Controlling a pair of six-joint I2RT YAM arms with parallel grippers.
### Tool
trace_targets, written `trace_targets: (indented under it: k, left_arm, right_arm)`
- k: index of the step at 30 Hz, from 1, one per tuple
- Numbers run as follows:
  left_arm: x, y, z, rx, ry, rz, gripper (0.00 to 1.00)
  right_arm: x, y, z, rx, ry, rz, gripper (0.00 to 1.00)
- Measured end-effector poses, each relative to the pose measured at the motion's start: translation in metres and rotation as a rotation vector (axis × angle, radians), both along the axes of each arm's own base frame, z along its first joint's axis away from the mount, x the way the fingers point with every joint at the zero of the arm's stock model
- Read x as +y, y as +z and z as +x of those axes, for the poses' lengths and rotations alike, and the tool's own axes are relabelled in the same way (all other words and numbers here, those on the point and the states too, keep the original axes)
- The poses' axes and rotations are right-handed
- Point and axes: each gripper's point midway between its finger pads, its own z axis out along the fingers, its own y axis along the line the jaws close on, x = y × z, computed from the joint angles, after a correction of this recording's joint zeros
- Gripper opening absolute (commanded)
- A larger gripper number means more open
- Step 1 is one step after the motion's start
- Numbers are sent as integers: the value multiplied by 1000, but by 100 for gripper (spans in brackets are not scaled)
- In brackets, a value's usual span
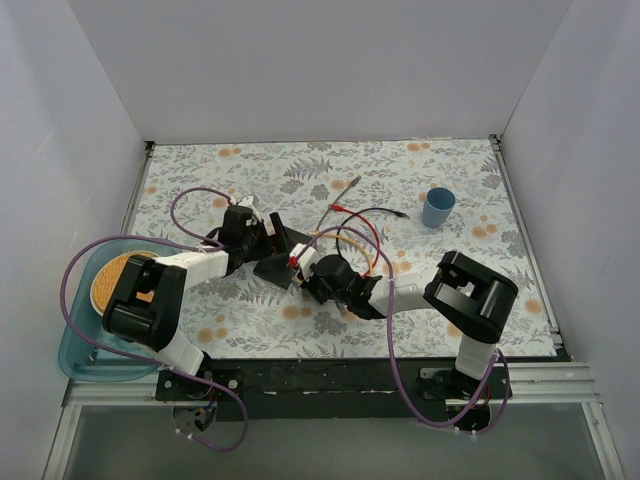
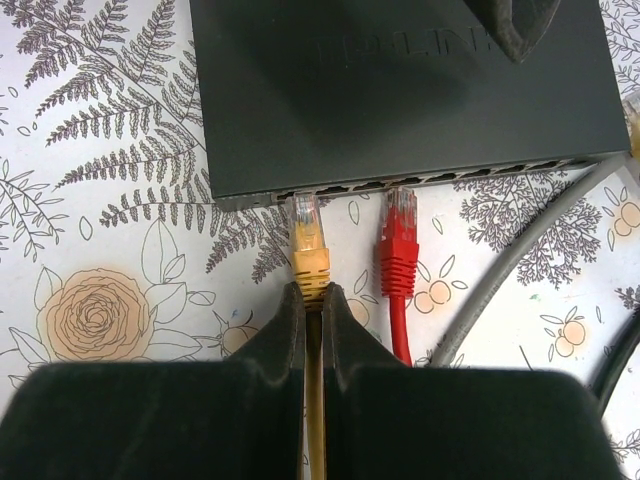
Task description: Insert the plug into the switch port
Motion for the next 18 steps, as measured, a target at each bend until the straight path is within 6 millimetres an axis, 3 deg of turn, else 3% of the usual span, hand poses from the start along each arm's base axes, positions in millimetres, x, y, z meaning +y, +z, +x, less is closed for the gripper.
trace_targets:
  k: [18]
  left_arm:
    - [1, 1, -1, 15, 49, -28, 98]
  right_arm:
    - [4, 0, -9, -5, 4, 15, 1]
